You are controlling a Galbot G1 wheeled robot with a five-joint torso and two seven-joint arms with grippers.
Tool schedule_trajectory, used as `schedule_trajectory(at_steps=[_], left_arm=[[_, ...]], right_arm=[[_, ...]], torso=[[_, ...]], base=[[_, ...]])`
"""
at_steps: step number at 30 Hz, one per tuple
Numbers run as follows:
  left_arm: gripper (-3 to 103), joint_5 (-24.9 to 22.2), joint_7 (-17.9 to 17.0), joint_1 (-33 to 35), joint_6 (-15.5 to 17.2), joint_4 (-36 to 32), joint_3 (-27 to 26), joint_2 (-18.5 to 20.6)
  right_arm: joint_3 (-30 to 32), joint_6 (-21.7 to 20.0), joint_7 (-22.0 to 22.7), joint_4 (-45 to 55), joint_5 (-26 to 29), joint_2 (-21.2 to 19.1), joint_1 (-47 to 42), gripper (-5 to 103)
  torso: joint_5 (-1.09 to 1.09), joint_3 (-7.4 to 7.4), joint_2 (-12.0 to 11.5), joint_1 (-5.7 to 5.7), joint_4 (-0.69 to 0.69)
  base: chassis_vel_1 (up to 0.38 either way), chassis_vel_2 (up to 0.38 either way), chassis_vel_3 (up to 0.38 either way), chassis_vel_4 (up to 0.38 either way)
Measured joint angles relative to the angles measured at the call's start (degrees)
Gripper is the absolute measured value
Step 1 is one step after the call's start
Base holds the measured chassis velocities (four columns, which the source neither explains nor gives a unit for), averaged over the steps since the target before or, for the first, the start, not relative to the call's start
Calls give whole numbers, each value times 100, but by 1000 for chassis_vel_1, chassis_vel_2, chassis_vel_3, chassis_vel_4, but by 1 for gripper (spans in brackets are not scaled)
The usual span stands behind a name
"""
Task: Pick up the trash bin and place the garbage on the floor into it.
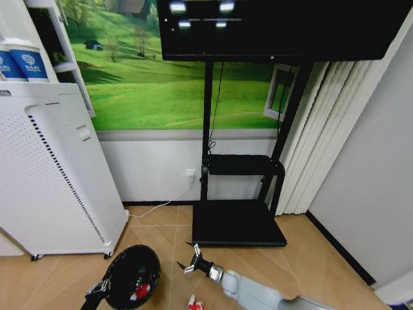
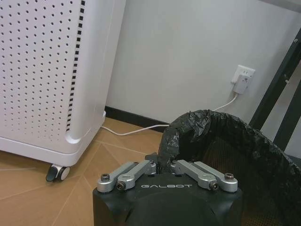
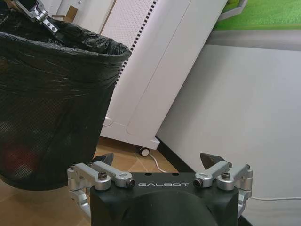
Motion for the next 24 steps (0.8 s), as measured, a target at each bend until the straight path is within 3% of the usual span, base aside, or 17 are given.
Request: schedule_trajectory(at_steps=[12, 18, 24], left_arm=[[6, 113, -68, 95, 3, -100, -23, -165], [6, 113, 2, 518, -131, -80, -380, -367], [6, 106, 144, 800, -266, 55, -613, -567]], right_arm=[[-54, 1, 466, 100, -271, 71, -167, 100], [-25, 0, 599, -110, -371, 163, -224, 100], [107, -1, 599, -574, -388, 277, -256, 100]], torso=[[0, -1, 1, -2, 4], [0, -1, 1, -1, -2], [-1, -1, 1, -1, 2]], base=[[174, 31, -187, -39], [-35, 12, 57, -3], [-37, -4, 32, 2]])
